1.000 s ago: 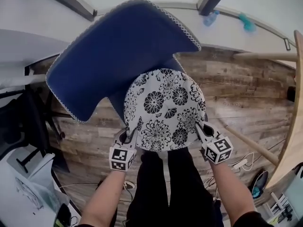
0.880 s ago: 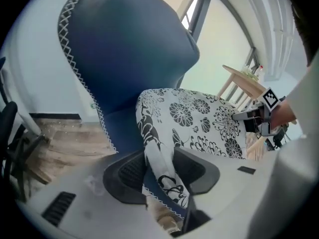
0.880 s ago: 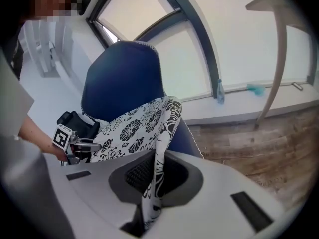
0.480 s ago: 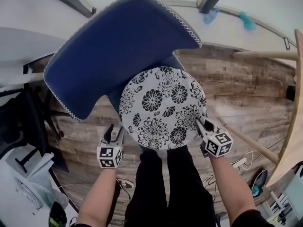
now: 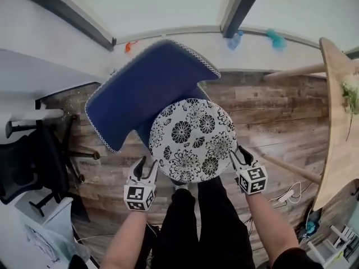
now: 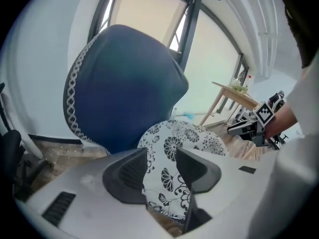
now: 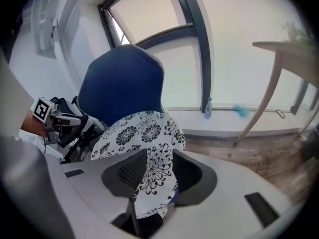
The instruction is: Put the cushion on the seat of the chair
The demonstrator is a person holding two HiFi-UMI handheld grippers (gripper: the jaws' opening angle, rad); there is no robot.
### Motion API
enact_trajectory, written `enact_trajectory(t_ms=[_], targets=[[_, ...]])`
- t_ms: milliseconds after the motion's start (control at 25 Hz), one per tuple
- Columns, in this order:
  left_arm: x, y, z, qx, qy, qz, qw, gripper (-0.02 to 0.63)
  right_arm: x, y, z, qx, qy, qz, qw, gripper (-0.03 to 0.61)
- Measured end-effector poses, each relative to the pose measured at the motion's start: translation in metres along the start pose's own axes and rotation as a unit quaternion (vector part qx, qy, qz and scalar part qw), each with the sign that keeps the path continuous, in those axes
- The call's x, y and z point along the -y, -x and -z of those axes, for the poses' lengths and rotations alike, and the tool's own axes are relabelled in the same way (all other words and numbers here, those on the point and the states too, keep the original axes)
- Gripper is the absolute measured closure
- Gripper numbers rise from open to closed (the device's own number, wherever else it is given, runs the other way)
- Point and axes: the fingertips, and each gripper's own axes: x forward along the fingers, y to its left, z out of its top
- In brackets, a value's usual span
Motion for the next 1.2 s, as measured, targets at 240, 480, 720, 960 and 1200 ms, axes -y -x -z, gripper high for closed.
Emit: enact_trajectory(t_ms=[240,480,720,960,1200], targets=[[0.018,0.031,-0.057,0.04,-0.038,0.029,0.998,0.442,-0.034,0.051,-0.057,0.072,-0.016,-0.019,0.997,0.419],[0.032,0.064,-0.107,0.078,-0.043,0.055,0.9945,0.442,-0.074,0.114,-0.12,0.129,0.012,-0.027,0.991,0.42],[0.054,0.123,-0.159,0.124,-0.04,0.064,0.9893,0.442,-0.114,0.181,-0.167,0.174,0.036,-0.034,0.984,0.42],[0.076,0.178,-0.217,0.181,-0.045,0.08,0.9792,0.442,-0.147,0.235,-0.21,0.211,0.047,-0.051,0.975,0.464],[0.08,0.218,-0.253,0.204,-0.061,0.051,0.9757,0.442,-0.159,0.285,-0.254,0.262,0.077,-0.035,0.961,0.532]])
